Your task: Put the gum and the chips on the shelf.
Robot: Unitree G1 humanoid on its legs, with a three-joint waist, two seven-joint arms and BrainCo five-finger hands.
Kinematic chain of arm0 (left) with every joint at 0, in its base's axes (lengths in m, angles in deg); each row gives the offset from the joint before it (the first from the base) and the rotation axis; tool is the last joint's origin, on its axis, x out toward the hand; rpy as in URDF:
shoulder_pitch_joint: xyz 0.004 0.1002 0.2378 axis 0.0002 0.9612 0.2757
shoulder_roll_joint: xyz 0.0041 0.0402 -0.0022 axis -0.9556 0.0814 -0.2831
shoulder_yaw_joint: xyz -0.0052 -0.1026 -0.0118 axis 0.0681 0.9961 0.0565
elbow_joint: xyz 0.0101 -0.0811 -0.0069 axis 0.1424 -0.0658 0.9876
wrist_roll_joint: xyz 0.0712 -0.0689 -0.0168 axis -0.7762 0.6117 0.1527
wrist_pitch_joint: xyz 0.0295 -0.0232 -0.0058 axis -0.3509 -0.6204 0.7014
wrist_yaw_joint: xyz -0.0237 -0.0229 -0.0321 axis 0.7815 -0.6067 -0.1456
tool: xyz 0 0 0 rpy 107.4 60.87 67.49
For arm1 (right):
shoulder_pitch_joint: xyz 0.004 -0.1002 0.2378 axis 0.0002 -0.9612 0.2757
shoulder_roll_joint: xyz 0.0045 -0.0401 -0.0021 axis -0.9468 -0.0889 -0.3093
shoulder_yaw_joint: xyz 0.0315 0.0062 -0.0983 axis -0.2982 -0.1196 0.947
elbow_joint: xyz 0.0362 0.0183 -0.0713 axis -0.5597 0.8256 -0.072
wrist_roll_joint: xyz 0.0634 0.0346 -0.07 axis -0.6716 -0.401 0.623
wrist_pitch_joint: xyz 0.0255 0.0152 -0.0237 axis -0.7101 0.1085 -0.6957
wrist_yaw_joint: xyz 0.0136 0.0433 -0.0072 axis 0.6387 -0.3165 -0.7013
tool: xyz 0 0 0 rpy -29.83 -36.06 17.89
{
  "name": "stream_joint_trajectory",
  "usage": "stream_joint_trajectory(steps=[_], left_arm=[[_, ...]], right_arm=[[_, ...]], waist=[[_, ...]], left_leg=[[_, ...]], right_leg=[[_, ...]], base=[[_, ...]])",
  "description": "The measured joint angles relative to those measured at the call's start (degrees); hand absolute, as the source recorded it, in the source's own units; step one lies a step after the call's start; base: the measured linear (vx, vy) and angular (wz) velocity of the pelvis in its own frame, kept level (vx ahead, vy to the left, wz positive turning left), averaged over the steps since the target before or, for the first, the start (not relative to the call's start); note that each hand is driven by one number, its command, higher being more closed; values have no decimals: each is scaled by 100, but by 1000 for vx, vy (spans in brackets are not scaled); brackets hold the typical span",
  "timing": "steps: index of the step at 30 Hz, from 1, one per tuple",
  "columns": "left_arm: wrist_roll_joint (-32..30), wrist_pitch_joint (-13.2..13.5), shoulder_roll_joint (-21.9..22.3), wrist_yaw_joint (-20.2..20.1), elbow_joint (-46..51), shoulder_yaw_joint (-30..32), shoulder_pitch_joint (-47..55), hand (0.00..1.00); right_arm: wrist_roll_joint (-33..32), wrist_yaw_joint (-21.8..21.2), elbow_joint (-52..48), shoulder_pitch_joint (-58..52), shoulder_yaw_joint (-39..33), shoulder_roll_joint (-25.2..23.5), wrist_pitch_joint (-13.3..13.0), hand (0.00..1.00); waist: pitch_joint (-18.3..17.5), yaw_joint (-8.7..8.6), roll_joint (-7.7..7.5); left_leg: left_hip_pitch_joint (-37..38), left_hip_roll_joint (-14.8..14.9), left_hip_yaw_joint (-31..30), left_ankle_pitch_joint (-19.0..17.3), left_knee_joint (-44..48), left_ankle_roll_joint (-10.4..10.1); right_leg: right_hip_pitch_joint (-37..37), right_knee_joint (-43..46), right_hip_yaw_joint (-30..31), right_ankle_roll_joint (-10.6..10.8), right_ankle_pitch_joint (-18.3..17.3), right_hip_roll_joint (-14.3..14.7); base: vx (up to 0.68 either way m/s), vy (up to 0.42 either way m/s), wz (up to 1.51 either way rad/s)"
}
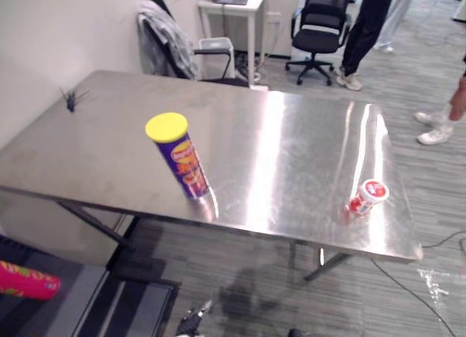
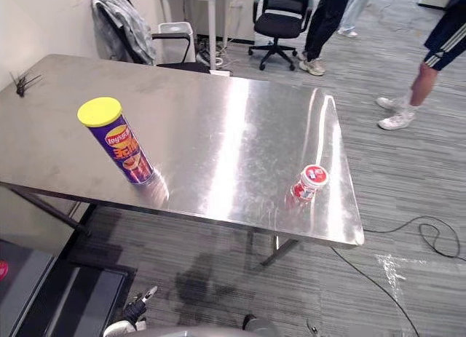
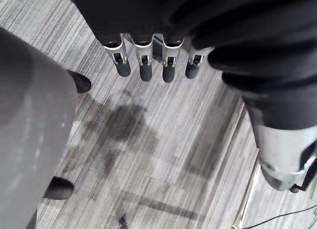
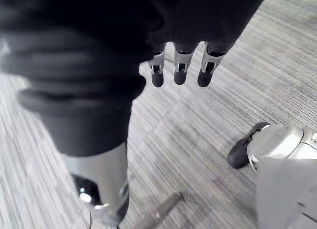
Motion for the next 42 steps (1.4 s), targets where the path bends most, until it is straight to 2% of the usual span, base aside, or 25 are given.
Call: stream_joint_trajectory(steps=[3,5,8,13,15,17,21,23,25,32,42], left_arm=[[4,-1,8,1,-37,207,15,0],[-5,-1,-4,0,-57,379,74,0],[-9,-4,-32,-6,-56,550,179,0],[-23,-2,0,-24,-3,624,385,0],[-60,-1,11,-32,1,632,449,0],[-64,-2,-3,-41,10,562,446,0],[-289,-7,-46,-100,53,287,428,0],[-292,-6,-25,-165,177,89,430,0],[-291,-5,-30,-174,225,-3,423,0],[-270,-4,-25,-241,273,-378,312,0],[-226,-1,-26,-281,340,-491,326,0]], right_arm=[[-126,135,2,-58,-669,21,3,0],[-187,205,-38,-41,-1104,96,12,0],[-521,209,-353,-80,-1289,259,12,0],[-594,406,-2774,-271,-1444,552,-70,0],[-477,587,-3610,-180,-1557,637,-263,0],[-88,774,-4389,-14,-1575,768,-416,0],[560,853,-5446,332,-1278,831,-420,0],[1088,796,-5980,487,-961,1001,-419,0],[1301,690,-6215,602,-763,1139,-421,0],[1470,207,-6612,830,226,1650,-421,0],[1508,-113,-6502,1112,945,2115,-405,0]], waist=[[-9,-15,-10],[-27,-101,-17],[-171,-127,-51],[-368,-217,-4],[-376,-259,10],[-423,-257,4],[-485,-256,23],[-499,-233,40],[-514,-213,39],[-501,-109,-36],[-469,-89,-20]], left_leg=[[-1,-107,69,-151,-7,153],[-2,-144,189,-264,-43,183],[-9,-210,299,-292,-127,170],[-46,-257,331,-306,-249,201],[-49,-262,307,-285,-316,194],[-56,-217,302,-239,-319,145],[-38,-177,318,-232,-307,161],[-16,-179,326,-252,-307,178],[-11,-184,328,-253,-306,180],[-22,-196,220,-291,-264,219],[-221,-260,-2,-271,-160,223]], right_leg=[[15,-180,121,76,86,-99],[-19,-253,198,123,166,-119],[-83,-377,319,145,166,-158],[-225,-430,549,154,170,-142],[-242,-429,555,160,174,-122],[-239,-409,557,226,241,-73],[-240,-426,578,166,319,-24],[-219,-422,574,172,323,-34],[-215,-420,572,200,340,-46],[-127,-423,411,215,350,-138],[-128,-506,238,214,342,-161]], base=[[-129,98,-13],[-187,77,-14],[-177,36,-30],[-34,17,-14],[27,6,5],[106,4,5],[153,24,-5],[123,47,-1],[81,44,3],[22,27,10],[-50,-7,9]])
